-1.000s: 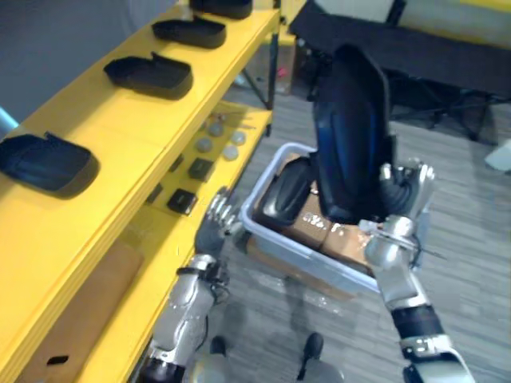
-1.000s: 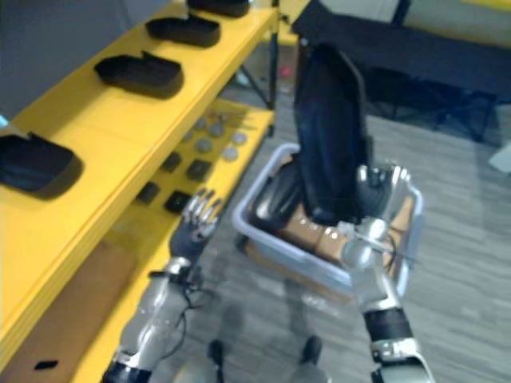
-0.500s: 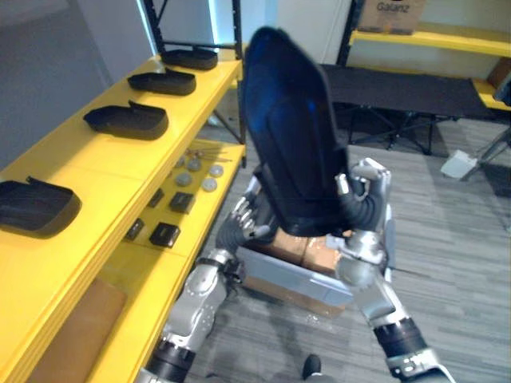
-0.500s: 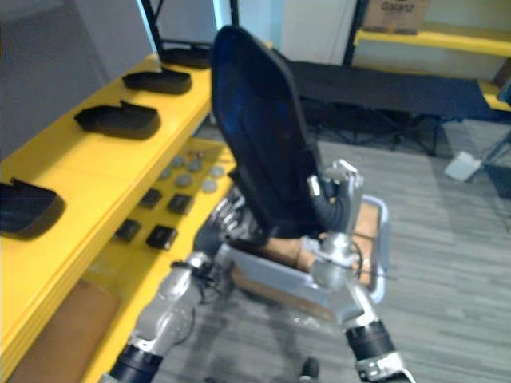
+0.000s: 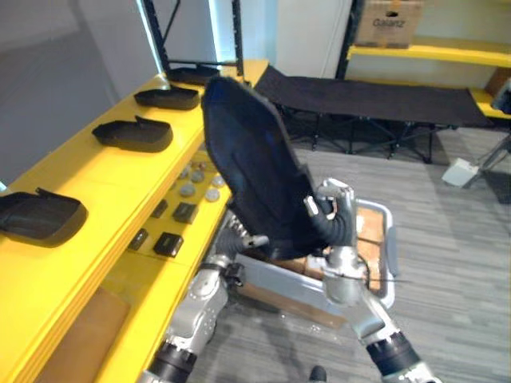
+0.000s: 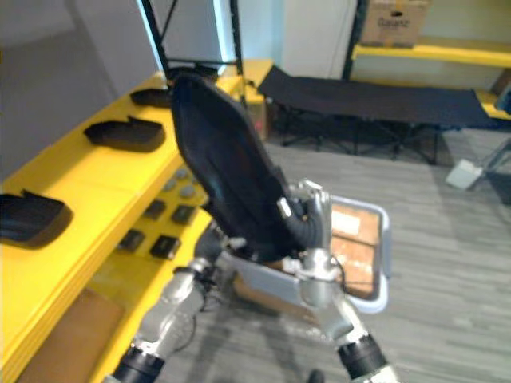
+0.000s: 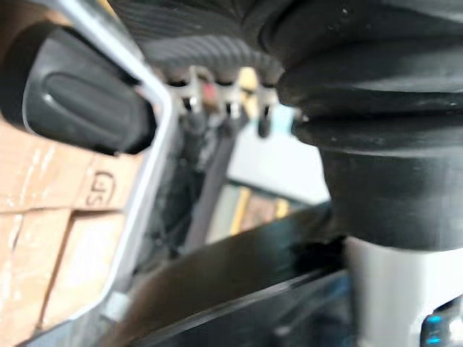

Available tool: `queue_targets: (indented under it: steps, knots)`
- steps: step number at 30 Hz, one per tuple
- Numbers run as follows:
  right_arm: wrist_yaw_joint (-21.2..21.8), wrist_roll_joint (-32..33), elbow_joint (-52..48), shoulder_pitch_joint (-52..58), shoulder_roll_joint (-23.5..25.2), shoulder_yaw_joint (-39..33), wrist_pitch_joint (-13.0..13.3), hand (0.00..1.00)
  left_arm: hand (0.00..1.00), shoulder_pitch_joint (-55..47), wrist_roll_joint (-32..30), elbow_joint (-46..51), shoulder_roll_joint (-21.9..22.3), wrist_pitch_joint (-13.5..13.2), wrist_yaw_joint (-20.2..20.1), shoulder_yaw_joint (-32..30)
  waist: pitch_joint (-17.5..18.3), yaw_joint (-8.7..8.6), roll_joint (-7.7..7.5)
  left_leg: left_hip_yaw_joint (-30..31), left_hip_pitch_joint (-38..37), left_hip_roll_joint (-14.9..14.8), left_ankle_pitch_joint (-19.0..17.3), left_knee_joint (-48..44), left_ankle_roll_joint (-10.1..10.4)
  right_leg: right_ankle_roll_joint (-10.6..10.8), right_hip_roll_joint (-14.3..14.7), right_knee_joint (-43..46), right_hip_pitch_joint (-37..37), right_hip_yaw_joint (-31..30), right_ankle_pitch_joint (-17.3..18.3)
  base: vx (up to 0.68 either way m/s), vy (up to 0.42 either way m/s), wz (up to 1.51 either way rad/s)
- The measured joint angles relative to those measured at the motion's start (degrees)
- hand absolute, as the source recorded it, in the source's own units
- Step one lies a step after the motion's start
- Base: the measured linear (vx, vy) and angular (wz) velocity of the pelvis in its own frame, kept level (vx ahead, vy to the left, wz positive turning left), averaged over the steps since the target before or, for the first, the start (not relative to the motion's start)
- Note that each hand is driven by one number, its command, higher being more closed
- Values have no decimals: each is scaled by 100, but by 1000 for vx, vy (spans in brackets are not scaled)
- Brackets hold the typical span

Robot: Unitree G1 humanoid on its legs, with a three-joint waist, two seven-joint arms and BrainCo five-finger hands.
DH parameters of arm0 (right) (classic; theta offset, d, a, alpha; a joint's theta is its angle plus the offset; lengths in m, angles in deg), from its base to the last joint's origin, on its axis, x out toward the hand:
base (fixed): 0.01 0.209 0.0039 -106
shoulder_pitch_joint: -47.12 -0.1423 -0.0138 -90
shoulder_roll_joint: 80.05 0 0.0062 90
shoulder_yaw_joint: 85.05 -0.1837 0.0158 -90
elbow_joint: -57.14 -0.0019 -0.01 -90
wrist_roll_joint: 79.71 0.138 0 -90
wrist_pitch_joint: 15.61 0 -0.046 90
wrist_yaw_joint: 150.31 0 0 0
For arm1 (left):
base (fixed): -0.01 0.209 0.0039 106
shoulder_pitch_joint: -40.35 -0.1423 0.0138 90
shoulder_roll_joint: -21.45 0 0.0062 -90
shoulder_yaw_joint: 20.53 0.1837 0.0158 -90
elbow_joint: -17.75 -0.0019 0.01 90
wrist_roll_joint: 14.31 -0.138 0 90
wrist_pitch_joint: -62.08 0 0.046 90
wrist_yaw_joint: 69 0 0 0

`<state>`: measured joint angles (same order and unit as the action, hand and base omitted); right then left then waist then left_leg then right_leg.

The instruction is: Walk over and take plastic housings, then place them on the shelf

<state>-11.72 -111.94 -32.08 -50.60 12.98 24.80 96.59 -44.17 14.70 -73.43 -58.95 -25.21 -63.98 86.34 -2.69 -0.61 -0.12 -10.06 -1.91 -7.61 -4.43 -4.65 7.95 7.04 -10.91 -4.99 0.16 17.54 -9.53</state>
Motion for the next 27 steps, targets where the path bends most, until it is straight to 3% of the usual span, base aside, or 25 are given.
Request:
queue_targets:
  steps: [9,18,19,27]
  knots:
    - [32,371,17,427,46,165,38,100,0,-46,673,349,107,-351,162,-297,10,-1,16,-1,-5,0,0,-1,-1,-4,0,-16,-1,-1,3,0,0,0]
    - [43,455,251,497,189,310,38,100,0,-168,1539,379,244,-196,29,-491,18,6,28,-1,-8,1,1,-1,-1,-9,0,-17,-3,-1,7,0,0,0]
    - [42,455,270,498,188,323,38,100,100,-184,1560,379,233,-97,-20,-503,18,7,29,-1,-8,1,1,-1,-1,-9,0,-17,-3,-1,7,0,0,0]
    - [-6,453,396,498,171,341,36,100,100,-278,1306,392,233,155,-303,-471,82,28,84,-1,-8,2,1,1,-2,-23,0,-19,-5,3,16,0,0,0]
